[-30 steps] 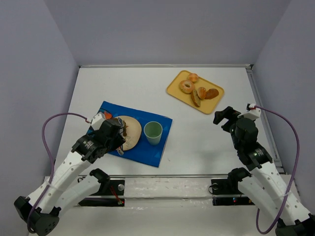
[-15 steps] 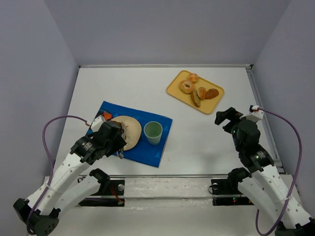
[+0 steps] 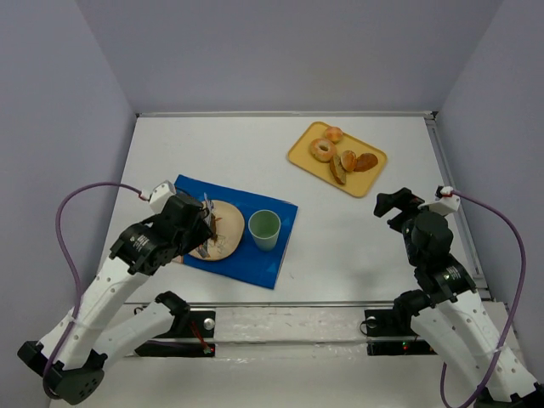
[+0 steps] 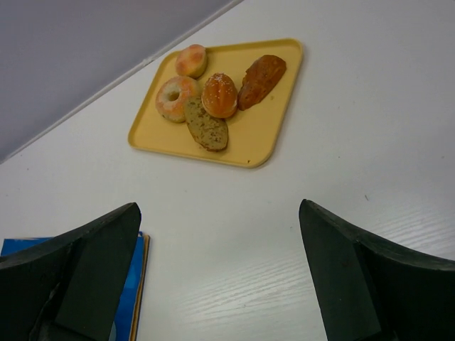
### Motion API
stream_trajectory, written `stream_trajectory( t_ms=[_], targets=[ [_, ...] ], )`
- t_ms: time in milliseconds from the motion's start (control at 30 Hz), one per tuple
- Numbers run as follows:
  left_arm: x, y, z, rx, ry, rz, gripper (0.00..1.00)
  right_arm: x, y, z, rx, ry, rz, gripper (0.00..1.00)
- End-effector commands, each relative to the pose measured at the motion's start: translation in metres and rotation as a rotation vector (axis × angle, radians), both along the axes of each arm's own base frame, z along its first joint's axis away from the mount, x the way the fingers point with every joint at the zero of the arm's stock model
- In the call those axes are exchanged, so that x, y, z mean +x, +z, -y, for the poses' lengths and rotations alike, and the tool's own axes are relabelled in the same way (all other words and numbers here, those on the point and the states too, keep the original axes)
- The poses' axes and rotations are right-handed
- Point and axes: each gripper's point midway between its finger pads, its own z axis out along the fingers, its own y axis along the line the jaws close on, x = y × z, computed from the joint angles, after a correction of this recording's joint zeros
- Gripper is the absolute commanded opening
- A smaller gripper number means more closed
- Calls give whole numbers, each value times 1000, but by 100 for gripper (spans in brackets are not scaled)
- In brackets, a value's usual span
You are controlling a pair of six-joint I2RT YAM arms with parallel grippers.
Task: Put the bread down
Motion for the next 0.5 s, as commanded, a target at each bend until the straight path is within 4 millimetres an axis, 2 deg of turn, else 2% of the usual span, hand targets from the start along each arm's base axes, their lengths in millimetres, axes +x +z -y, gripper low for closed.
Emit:
stream_trajectory(
  t_ms=[0, 200, 300, 333, 367, 400, 433, 467],
  targets=[
    [22, 51, -7, 24, 27, 144, 51, 0, 6, 6, 10, -37, 26, 98],
    [42, 87, -4, 77, 15, 198, 48, 0, 6, 9, 6, -50, 27, 98],
    [61, 104, 11, 62, -37, 276, 48, 0, 5, 9, 1, -54, 21, 98],
    [65, 103, 20, 42, -70, 285, 48, 1, 4, 9, -2, -52, 18, 98],
    [76, 115, 34, 3, -104, 355, 48, 1, 3, 9, -4, -53, 17, 98],
    [79, 108, 49, -29, -166, 360, 48, 1, 4, 9, -4, -55, 18, 98],
    [85, 110, 59, -49, -203, 390, 48, 1, 5, 9, -3, -56, 20, 98],
    [97, 125, 73, -92, -229, 465, 48, 1, 5, 10, -4, -58, 20, 98]
  ],
)
